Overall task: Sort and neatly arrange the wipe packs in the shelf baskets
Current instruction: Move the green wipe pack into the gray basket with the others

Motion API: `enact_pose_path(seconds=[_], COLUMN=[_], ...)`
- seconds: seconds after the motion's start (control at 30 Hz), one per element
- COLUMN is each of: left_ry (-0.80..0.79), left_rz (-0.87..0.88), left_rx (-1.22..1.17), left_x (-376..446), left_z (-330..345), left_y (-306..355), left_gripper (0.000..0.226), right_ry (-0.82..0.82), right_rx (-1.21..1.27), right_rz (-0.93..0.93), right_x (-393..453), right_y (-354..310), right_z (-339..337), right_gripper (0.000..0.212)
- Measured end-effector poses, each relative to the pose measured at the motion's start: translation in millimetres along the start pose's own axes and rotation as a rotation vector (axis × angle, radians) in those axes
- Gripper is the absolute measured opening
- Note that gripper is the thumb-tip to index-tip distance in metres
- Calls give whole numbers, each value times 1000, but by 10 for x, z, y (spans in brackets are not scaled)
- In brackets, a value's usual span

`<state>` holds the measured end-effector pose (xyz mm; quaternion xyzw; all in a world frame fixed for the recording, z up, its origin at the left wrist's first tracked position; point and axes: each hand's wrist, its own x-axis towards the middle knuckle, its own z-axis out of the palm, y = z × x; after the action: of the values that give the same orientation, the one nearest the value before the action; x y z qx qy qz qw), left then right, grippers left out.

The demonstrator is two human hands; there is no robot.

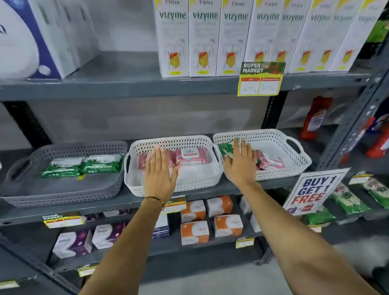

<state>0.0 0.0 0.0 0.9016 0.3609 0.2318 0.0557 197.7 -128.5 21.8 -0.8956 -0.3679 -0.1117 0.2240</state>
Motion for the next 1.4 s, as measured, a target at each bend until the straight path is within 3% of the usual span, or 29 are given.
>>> enact_pose_path(seconds=[0.33, 0.57, 0.83, 1.17, 1.27, 1.4], left_ry=[-60, -77, -103, -85, -76, -70], left_rz=[-65, -85, -69, -50, -70, -120], left_rx=[50, 62, 56, 113, 108, 105], left_x=[-94, -75, -87, -202, -256, -349], left_z=[511, 560, 560, 320, 197, 47], left_y=[-281, -290, -328, -812, -1052, -1485], left_gripper=[90, 83, 83, 84, 82, 81], right_ry=[-275, -299, -184, 187, 211, 127], right_rx=[-148, -185, -191, -81, -21, 114], right_rz=[142, 147, 164, 164, 102, -53], right_x=[463, 557, 572, 493, 460, 393], right_y=[308, 385, 375, -43, -433, -1083], right_z=[337, 494, 606, 505, 527, 658], right_gripper=[72, 71, 53, 52, 52, 49])
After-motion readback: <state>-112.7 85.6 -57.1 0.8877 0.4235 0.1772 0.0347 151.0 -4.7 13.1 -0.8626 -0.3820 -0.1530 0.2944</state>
